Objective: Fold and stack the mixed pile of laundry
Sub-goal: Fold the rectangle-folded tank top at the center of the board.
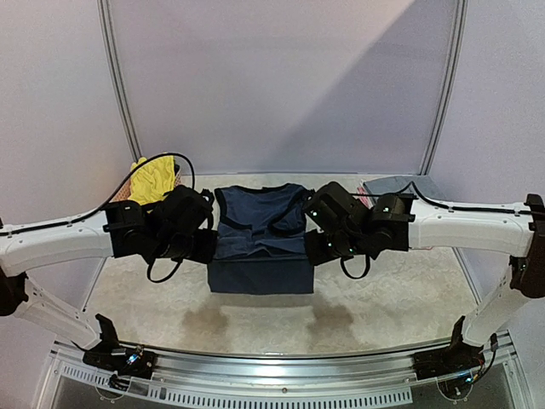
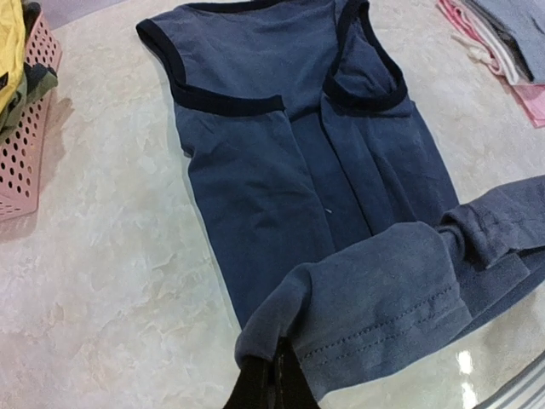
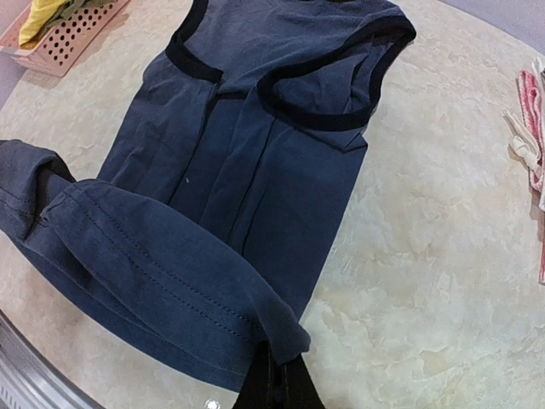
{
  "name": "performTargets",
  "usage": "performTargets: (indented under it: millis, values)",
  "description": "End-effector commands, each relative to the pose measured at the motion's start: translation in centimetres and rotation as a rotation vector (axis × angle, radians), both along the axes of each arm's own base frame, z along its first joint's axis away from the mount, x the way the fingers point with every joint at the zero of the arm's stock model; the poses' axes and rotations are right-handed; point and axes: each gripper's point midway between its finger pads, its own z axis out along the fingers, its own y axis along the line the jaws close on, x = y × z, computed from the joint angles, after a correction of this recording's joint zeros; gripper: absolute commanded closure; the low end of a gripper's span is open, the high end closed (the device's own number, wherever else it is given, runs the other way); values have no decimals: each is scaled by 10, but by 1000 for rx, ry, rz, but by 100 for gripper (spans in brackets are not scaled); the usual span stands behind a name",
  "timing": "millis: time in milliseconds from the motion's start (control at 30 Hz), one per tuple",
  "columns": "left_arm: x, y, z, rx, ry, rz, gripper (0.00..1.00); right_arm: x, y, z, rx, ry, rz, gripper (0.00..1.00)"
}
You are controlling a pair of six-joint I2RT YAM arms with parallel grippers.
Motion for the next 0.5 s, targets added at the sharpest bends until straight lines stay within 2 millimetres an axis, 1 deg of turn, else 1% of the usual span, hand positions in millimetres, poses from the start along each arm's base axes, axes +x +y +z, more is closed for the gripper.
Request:
performTargets:
  millis: [0, 33, 100, 200, 233, 267, 433, 467]
  values:
    - [28, -8, -7, 7, 20, -34, 100, 28, 2, -4, -28, -1, 11, 100]
    - [34, -9, -10, 9, 26, -30, 100, 34, 2, -3, -28, -4, 5, 100]
    - [45, -10, -15, 9, 32, -27, 100, 45, 4, -12, -36, 10, 6, 100]
    - [62, -9, -25, 17, 40, -13, 100, 60, 7, -18, -23, 20, 14, 100]
    - [67, -8, -30, 22, 48, -11, 100, 65, 9, -24, -27, 30, 16, 100]
    - [72, -7, -33, 20, 55, -6, 100, 70, 11, -25, -23, 30, 18, 100]
    - [99, -6, -48, 8, 71, 7, 100, 94, 14, -44, -39, 51, 15, 100]
    - [104, -5, -51, 11, 71, 11, 100, 99, 14, -51, -43, 59, 16, 100]
